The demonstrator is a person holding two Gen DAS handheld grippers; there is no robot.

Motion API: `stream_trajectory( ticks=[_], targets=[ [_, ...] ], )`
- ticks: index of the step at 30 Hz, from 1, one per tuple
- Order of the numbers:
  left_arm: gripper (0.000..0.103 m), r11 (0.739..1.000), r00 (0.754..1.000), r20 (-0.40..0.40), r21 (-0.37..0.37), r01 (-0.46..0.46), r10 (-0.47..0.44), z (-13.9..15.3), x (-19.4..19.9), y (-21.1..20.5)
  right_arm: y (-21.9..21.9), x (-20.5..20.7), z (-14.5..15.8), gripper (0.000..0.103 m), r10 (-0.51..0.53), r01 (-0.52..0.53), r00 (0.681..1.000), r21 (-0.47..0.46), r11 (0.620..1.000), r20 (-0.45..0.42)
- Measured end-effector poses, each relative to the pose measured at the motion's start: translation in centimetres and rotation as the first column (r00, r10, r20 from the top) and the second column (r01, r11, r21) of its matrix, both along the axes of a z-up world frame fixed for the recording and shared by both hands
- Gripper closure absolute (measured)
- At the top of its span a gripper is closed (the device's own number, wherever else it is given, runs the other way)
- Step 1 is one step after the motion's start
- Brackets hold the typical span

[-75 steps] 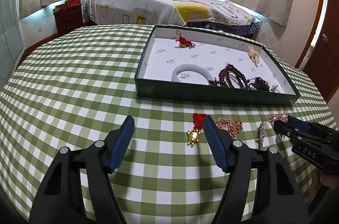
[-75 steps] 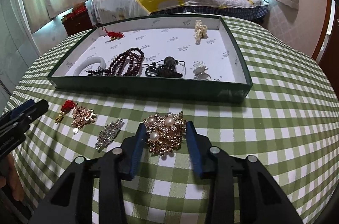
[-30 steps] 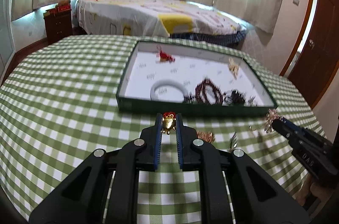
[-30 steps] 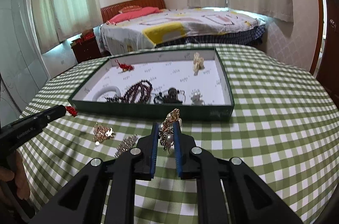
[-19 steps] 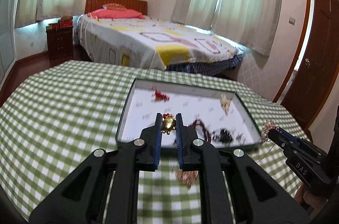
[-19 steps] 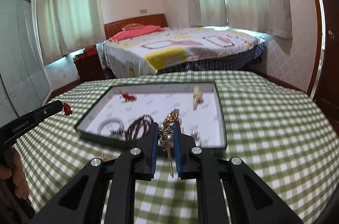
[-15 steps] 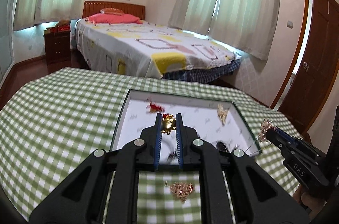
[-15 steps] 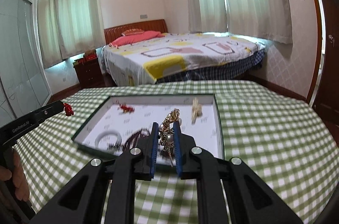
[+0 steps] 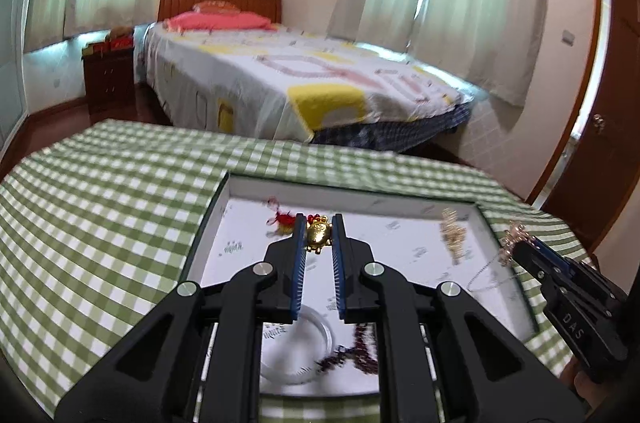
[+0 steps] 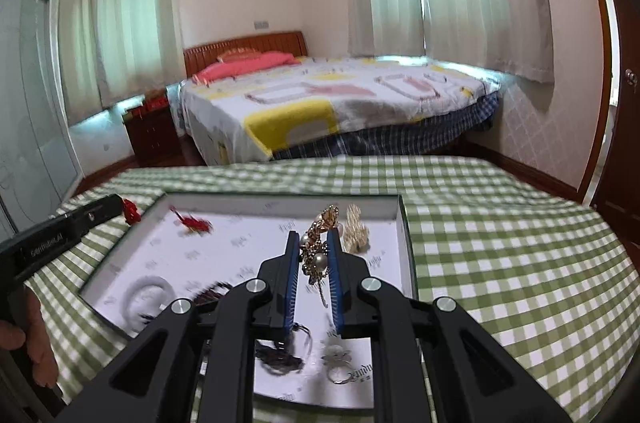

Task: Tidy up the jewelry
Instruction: 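Carry the red-knot charm and gold pearl brooch over the green box with both tools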

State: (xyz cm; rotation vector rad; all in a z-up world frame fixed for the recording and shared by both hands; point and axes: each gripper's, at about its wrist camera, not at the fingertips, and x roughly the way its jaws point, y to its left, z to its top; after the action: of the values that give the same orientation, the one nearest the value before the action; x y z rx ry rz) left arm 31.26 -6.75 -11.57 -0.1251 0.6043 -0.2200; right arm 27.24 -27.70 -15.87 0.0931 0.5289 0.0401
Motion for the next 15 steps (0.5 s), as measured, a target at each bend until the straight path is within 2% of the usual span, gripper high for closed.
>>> stream_trajectory(
  ticks=[5,13,15],
  targets=[
    [0.09,1.0,0.993,-0.116,0.015,-0.013,0.015,-2.6,2.8,0.5,-0.3,1.9,-2.3,0.089,-0.005,0.005,0.995,0.002,1.0,-0.096],
    [0.09,0.999,0.976,-0.217,0.05,0.005,0.006,-5.0,4.5,0.7,-0.4,3.6,-3.5,0.089,-0.007,0.004,0.977,-0.016,1.0,-0.213],
    [0.09,0.999,0.973,-0.23,0.05,0.008,0.003,-5.4,4.6,0.8,-0.4,3.5,-3.5,0.089,-0.008,0.005,0.977,-0.015,1.0,-0.213]
  ],
)
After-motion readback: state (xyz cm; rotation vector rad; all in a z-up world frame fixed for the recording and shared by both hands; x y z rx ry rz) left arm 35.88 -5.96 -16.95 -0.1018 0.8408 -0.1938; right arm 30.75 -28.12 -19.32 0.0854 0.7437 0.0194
